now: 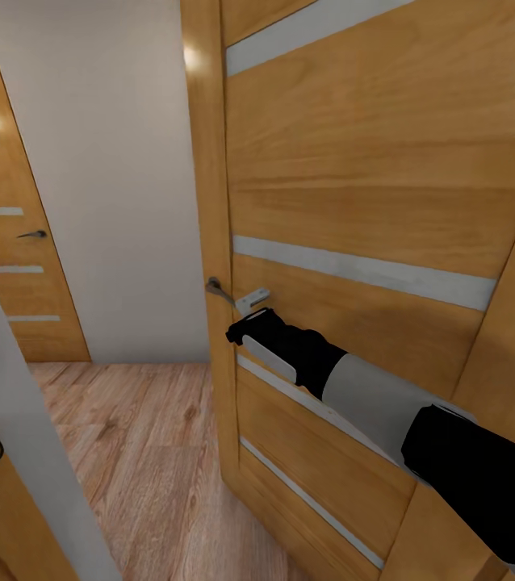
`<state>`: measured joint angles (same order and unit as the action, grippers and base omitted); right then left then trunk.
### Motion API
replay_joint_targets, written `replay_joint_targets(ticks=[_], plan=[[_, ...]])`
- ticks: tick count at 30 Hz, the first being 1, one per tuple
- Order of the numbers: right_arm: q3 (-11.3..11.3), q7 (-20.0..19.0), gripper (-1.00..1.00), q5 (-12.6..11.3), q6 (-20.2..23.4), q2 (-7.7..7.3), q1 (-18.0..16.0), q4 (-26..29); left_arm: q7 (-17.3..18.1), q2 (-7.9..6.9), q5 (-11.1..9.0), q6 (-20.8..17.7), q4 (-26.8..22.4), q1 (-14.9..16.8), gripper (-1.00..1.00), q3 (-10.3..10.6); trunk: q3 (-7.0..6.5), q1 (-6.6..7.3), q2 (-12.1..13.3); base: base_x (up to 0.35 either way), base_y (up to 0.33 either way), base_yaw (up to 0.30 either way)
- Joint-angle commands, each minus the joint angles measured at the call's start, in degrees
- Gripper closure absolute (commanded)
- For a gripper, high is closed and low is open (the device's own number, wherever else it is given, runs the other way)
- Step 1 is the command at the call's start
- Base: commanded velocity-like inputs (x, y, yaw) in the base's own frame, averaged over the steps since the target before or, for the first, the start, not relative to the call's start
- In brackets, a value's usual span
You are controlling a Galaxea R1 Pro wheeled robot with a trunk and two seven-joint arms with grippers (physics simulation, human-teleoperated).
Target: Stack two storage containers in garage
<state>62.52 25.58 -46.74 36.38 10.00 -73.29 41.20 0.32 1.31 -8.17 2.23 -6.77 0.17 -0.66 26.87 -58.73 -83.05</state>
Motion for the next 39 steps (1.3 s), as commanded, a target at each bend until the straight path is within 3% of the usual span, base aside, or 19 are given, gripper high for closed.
replay_joint_targets(ticks=[1, 6, 14, 23, 39], plan=[[0.23, 0.70, -1.00, 0.16, 0.27, 0.00, -0.10, 0.02, 0.03, 0.01, -0.44, 0.14, 0.00, 0.01, -1.00, -0.04, 0.06, 0.00, -0.03, 0.003, 0.000, 0.000], [0.28, 1.39, -1.00, 0.12, 0.28, 0.00, -0.10, 0.02, -0.03, 0.05, -0.44, 0.14, 0.00, 0.01, -1.00, -0.04, 0.06, 0.00, -0.03, 0.001, 0.000, 0.000], [0.32, 7.37, -1.00, -0.07, 0.56, 0.00, -0.10, 0.02, -0.14, 0.10, -0.44, 0.14, 0.00, 0.01, -1.00, -0.12, 0.06, 0.00, -0.03, 0.000, -0.004, 0.000], [0.24, 7.81, -1.00, -0.20, 0.62, 0.00, -0.10, 0.02, 0.02, 0.02, -0.44, 0.14, 0.00, 0.01, -1.00, -0.05, 0.06, 0.00, -0.03, 0.000, -0.185, 0.000], [0.23, 7.81, -1.00, -0.19, 0.71, 0.00, -0.10, 0.02, 0.03, 0.01, -0.44, 0.14, 0.02, 0.01, -1.00, -0.04, 0.06, 0.00, -0.03, 0.000, -0.010, 0.000]])
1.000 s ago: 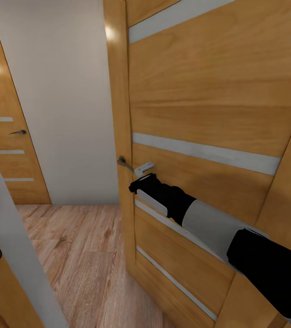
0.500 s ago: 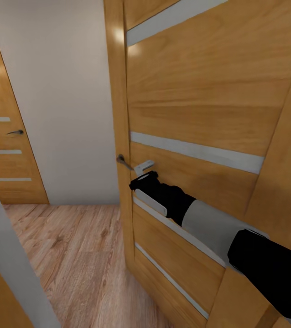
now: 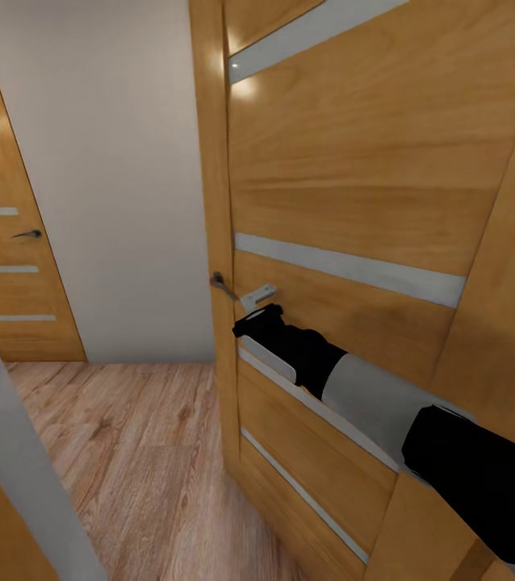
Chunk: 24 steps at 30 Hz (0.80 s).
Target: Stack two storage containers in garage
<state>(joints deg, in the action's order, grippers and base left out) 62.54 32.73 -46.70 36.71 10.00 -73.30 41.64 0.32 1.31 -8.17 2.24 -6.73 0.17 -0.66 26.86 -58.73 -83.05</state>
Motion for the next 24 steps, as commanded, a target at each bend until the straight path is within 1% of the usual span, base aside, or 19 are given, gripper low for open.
replay_joint_targets(ticks=[1, 4, 13, 24], plan=[[0.22, 0.66, -1.00, -0.24, 0.38, 0.00, -0.08, -0.42, 0.03, 0.01, -0.44, 0.14, -0.02, 0.01, -1.00, -0.06, 0.07, 0.00, -0.03, 0.000, 0.000, 0.000], [0.22, 0.66, -1.00, -0.20, 0.38, 0.00, -0.08, -0.42, 0.08, -0.02, -0.44, 0.14, -0.03, 0.01, -1.00, 0.00, 0.07, 0.00, -0.03, 0.054, 0.000, 0.000], [0.22, 0.67, -1.00, -0.15, 0.44, 0.00, -0.08, -0.42, 0.05, 0.00, -0.44, 0.20, -0.03, 0.01, -1.00, 0.04, 0.07, 0.00, -0.03, 0.239, 0.000, 0.000], [0.30, 0.99, -1.00, -0.07, 0.47, 0.00, -0.08, -0.51, 0.07, 0.01, -0.44, 0.23, -0.03, 0.01, -1.00, -0.04, 0.07, 0.00, -0.03, 0.026, 0.000, 0.000]])
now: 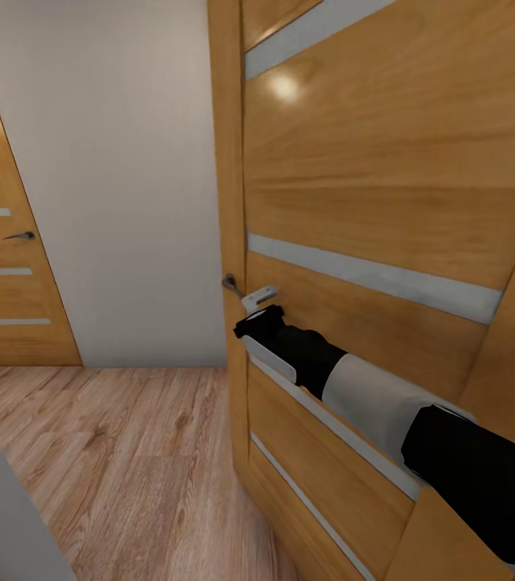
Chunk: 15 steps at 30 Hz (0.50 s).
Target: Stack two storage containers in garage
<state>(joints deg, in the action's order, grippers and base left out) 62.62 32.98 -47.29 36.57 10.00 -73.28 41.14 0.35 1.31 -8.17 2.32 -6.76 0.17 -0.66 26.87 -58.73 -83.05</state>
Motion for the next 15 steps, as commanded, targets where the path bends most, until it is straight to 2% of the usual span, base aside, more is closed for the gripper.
replay_joint_targets(ticks=[1, 5, 7, 10, 15], plan=[[0.26, 0.77, -1.00, 0.55, 0.61, 0.00, -0.11, -0.14, 0.04, 0.01, -0.44, 0.14, -0.01, 0.00, -1.00, -0.04, 0.06, 0.00, -0.03, 0.000, 0.000, 0.000], [0.38, 1.53, -1.00, 0.61, 0.73, 0.00, -0.11, -0.94, 0.04, 0.01, -0.44, 0.14, -0.01, 0.00, -1.00, -0.05, 0.06, 0.00, -0.03, 0.000, 0.000, 0.000], [0.33, 3.48, -1.00, 0.57, 0.77, 0.00, -0.11, -4.35, 0.01, 0.01, -0.44, 0.14, -0.01, 0.00, -1.00, -0.05, 0.06, 0.00, -0.03, 0.000, 0.000, 0.000], [0.27, 4.15, -1.00, 0.54, 0.63, 0.00, -0.11, -6.88, 0.05, 0.01, -0.44, 0.14, -0.01, 0.00, -1.00, -0.05, 0.06, 0.00, -0.03, 0.000, 0.000, 0.000], [0.10, 4.35, -1.00, 0.51, 0.52, 0.00, -0.11, -7.73, 0.02, 0.01, -0.44, 0.14, -0.01, 0.00, -1.00, -0.05, 0.06, 0.00, -0.03, 0.000, 0.000, 0.000]])
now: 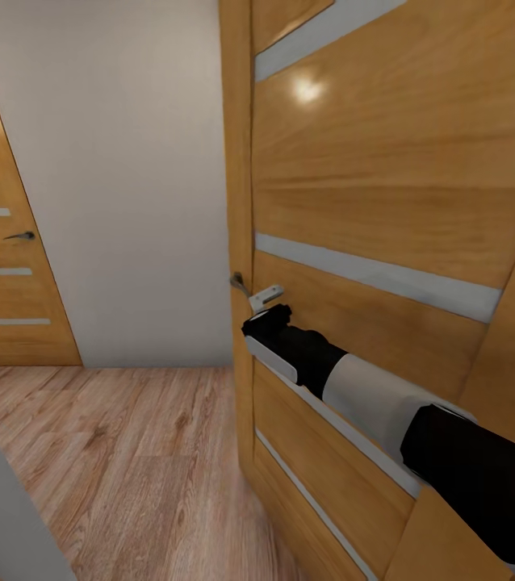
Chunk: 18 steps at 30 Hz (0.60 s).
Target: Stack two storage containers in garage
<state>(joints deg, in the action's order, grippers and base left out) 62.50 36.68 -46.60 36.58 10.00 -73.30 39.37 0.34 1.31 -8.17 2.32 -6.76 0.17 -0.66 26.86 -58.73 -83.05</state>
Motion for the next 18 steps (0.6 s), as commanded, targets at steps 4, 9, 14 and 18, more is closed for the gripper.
replay_joint_targets(ticks=[4, 9, 14, 18], plan=[[0.10, 0.46, -1.00, -0.16, 0.37, 0.00, -0.09, -5.72, 0.04, 0.01, -0.44, 0.14, 0.00, 0.01, -1.00, -0.04, 0.06, 0.00, -0.03, 0.000, 0.000, 0.000], [-0.05, 0.03, -1.00, -0.16, 0.10, 0.00, -0.09, -5.32, 0.02, 0.01, -0.44, 0.14, -0.01, 0.01, -1.00, -0.04, 0.06, 0.00, -0.03, 0.000, 0.000, 0.000], [-0.09, 0.35, -1.00, -0.14, 0.09, 0.00, -0.09, -5.31, 0.03, 0.01, -0.44, 0.14, -0.01, 0.01, -1.00, -0.04, 0.06, 0.00, -0.03, 0.000, 0.000, 0.000], [-0.15, 0.57, -1.00, -0.20, 0.32, 0.00, -0.09, -5.82, 0.02, 0.01, -0.44, 0.14, -0.01, 0.01, -1.00, -0.04, 0.06, 0.00, -0.03, 0.000, 0.000, 0.000]])
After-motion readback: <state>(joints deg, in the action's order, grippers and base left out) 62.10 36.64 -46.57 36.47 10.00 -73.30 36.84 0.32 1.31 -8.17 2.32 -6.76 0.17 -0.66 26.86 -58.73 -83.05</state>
